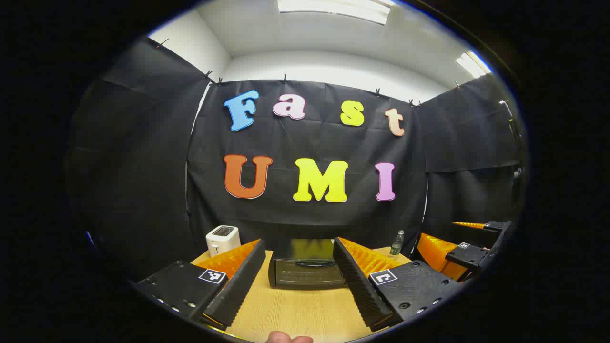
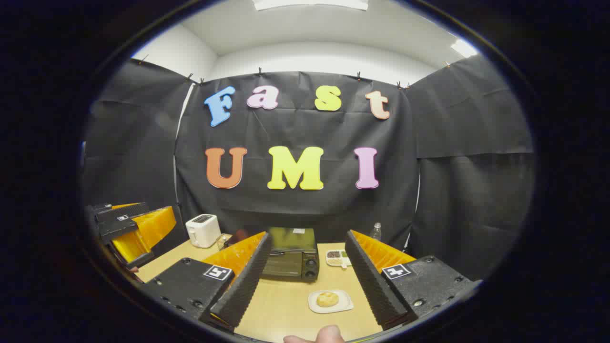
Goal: Open the electric oven with the left hand, put the food in, and close the electric oven.
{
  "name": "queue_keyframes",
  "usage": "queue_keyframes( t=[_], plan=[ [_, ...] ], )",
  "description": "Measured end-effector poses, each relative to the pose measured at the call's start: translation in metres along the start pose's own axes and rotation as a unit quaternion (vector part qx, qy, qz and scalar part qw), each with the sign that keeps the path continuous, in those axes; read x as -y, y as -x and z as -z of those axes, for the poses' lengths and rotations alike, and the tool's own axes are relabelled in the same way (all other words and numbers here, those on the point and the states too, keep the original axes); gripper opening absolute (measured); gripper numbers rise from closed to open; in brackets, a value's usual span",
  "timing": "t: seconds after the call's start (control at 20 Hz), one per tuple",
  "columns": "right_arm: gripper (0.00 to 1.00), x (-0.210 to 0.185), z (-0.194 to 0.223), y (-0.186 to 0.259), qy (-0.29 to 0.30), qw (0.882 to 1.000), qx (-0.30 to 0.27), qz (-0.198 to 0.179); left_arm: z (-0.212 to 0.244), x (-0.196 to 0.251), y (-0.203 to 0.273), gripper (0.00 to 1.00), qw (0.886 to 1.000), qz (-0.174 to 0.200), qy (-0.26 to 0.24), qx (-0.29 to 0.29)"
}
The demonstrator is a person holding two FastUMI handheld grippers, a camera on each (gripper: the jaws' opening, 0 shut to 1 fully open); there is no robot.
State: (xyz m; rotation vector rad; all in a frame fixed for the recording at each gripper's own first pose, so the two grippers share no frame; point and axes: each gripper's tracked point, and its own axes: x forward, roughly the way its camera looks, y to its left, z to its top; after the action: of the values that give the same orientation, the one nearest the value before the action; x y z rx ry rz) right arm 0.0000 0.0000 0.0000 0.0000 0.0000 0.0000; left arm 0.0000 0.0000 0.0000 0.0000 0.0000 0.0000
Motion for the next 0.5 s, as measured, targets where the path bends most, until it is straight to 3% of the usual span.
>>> queue_keyframes(
  t=[0.5],
  plan=[
    [0.97, 0.0004, 0.0004, -0.0033, -0.007, 1.000, -0.001, -0.001, 0.0062, -0.0020, -0.0018, 0.94, 1.000, -0.003, -0.001, -0.006]
  ],
)
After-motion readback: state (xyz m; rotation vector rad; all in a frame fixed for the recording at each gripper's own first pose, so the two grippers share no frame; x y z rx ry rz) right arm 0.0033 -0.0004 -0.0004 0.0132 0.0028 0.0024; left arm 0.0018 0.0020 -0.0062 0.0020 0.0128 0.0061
